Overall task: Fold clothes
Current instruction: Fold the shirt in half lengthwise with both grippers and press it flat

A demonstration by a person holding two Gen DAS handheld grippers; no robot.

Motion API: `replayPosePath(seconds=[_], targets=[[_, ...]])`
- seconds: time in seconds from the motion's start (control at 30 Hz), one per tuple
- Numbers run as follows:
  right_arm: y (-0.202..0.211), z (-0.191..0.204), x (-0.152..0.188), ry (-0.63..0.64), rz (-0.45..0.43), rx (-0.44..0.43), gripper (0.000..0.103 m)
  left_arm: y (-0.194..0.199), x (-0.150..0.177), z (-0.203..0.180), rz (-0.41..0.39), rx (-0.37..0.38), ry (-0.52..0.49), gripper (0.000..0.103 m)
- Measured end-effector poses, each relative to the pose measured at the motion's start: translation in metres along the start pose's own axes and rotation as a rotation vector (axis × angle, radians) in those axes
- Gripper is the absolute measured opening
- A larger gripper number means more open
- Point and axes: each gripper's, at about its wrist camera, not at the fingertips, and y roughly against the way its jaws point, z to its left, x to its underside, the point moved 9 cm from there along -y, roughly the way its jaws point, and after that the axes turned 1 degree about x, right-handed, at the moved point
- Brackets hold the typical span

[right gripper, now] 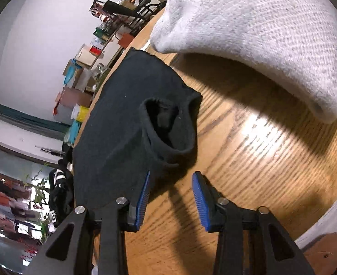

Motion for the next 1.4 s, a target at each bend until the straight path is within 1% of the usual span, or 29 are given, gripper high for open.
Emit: replayPosePath(seconds=[0.1, 0.23, 0.27, 0.3, 0.33, 0.37, 0.43, 0.53, 0.7, 0.77, 0.83, 0.9, 1.0, 1.03, 1.1, 1.17, 1.2, 1.23, 1.4], targets=[[-0.002, 0.002, -0.003, -0.005, -0.009, 0.0, 0.042, -0.007, -0.004, -0.003, 0.0, 0.012, 0.006, 0.068], [-0.007, 0.007, -0.007, -0.005, -0.015, -0.006, 0.043, -0.009, 0.0, -0.005, 0.018, 0.054, 0.024, 0.068], [-0.009, 0.009, -0.008, 0.0, -0.01, -0.016, 0.034, -0.008, 0.002, -0.006, 0.023, 0.076, 0.036, 0.068], [-0.011, 0.012, -0.008, 0.006, -0.005, -0.026, 0.029, -0.007, 0.005, -0.007, 0.027, 0.099, 0.051, 0.068], [-0.009, 0.017, -0.011, 0.02, -0.009, -0.039, 0.021, -0.005, 0.008, -0.008, 0.03, 0.124, 0.073, 0.068], [-0.004, 0.023, -0.014, 0.039, -0.018, -0.055, 0.017, -0.004, 0.011, -0.009, 0.033, 0.146, 0.093, 0.068], [0.005, 0.035, -0.02, 0.078, -0.035, -0.087, 0.016, -0.002, 0.021, -0.013, 0.046, 0.187, 0.122, 0.068], [0.019, 0.052, -0.029, 0.121, -0.058, -0.128, 0.016, -0.003, 0.039, -0.018, 0.064, 0.21, 0.15, 0.068], [0.022, 0.061, -0.033, 0.099, -0.051, -0.152, 0.016, -0.016, 0.062, -0.019, 0.097, 0.206, 0.218, 0.068], [0.021, 0.061, -0.034, 0.083, -0.048, -0.158, 0.016, -0.017, 0.063, -0.019, 0.073, 0.201, 0.244, 0.068], [0.021, 0.061, -0.035, 0.065, -0.046, -0.161, 0.016, -0.016, 0.058, -0.018, 0.031, 0.188, 0.264, 0.068], [0.021, 0.061, -0.036, 0.048, -0.045, -0.165, 0.016, -0.016, 0.049, -0.016, -0.03, 0.18, 0.295, 0.068], [0.02, 0.059, -0.037, 0.02, -0.043, -0.169, 0.016, -0.017, 0.035, -0.014, -0.084, 0.177, 0.325, 0.068], [0.019, 0.058, -0.037, 0.008, -0.043, -0.169, 0.016, -0.017, 0.03, -0.013, -0.102, 0.165, 0.333, 0.067], [0.018, 0.054, -0.036, -0.011, -0.046, -0.166, 0.016, -0.018, 0.024, -0.008, -0.124, 0.118, 0.339, 0.05], [0.016, 0.049, -0.035, -0.038, -0.047, -0.162, 0.016, -0.023, 0.019, -0.002, -0.113, 0.084, 0.338, 0.023], [0.016, 0.047, -0.034, -0.046, -0.045, -0.158, 0.016, -0.026, 0.018, 0.0, -0.105, 0.071, 0.336, 0.017], [0.016, 0.046, -0.033, -0.049, -0.046, -0.151, 0.016, -0.027, 0.017, 0.002, -0.099, 0.065, 0.333, 0.012], [0.018, 0.037, -0.029, -0.062, -0.054, -0.108, 0.016, -0.023, 0.015, 0.01, -0.087, 0.048, 0.341, 0.008]])
